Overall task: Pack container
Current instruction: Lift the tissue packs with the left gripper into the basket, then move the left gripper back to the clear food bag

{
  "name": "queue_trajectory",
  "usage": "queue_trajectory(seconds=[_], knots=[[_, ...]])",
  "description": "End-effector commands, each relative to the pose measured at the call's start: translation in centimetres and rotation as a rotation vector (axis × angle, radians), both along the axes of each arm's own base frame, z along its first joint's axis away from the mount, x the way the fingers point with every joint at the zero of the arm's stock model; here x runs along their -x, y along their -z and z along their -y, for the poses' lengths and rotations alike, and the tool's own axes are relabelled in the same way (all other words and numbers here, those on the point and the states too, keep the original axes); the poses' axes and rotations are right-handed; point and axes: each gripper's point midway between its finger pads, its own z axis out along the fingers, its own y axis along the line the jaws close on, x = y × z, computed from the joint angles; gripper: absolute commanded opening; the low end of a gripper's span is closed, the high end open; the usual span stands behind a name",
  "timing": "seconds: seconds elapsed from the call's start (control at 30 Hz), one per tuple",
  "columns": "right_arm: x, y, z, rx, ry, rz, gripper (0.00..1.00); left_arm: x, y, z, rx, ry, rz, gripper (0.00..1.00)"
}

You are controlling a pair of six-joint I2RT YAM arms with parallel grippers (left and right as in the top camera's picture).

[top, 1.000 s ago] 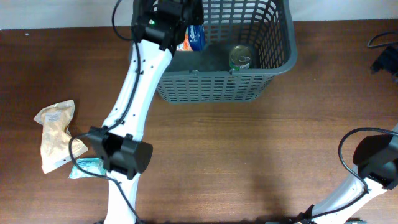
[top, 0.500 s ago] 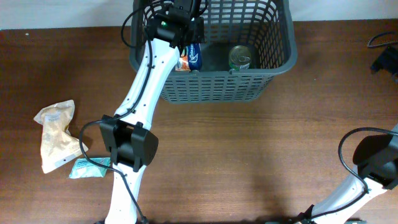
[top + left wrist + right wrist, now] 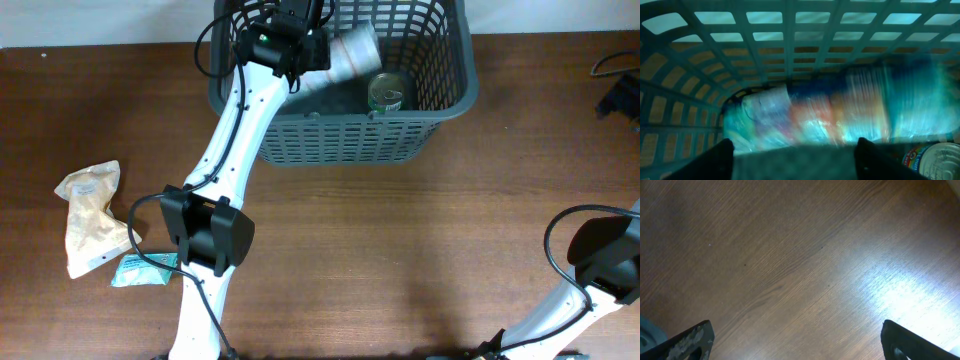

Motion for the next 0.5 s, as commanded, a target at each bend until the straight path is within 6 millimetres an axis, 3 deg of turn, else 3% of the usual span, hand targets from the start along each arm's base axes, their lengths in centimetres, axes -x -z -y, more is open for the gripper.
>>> queue_trajectory(seconds=[0.0, 0.13, 0.3, 0.37, 0.4, 0.43, 0.47], knots=[[0.1, -0.3, 0.0, -0.001, 0.014, 0.011, 0.99, 0.3, -3.5, -0.7, 0.017, -0.016, 0.065, 0.73], [0.1, -0.3, 0.0, -0.001, 0.014, 0.011, 0.99, 1.5, -7.6, -1.5, 0.038, -0.017, 0.125, 0.79], [0.1, -0.3, 0.0, 0.0, 0.014, 0.011, 0.99, 5.1, -16.4, -3.2, 0.03, 0.031, 0.279, 0.81], [0.1, -0.3, 0.0, -0.001, 0.014, 0.011, 0.99, 7.3, -20.4, -5.0, 0.034, -0.005, 0.354, 0.82], [0.1, -0.3, 0.0, 0.0, 0.014, 0.011, 0.99, 8.4, -22.2, -6.3, 0.025, -0.037, 0.387, 0.87], [0.1, -0.3, 0.0, -0.001, 0.014, 0.011, 0.99, 9.6, -23.7, -7.9, 0.01, -0.079, 0.416, 0.98], [0.1, -0.3, 0.0, -0.001, 0.014, 0.011, 0.99, 10.6, -24.9, -9.4, -0.008, -0.12, 0.438, 1.0]])
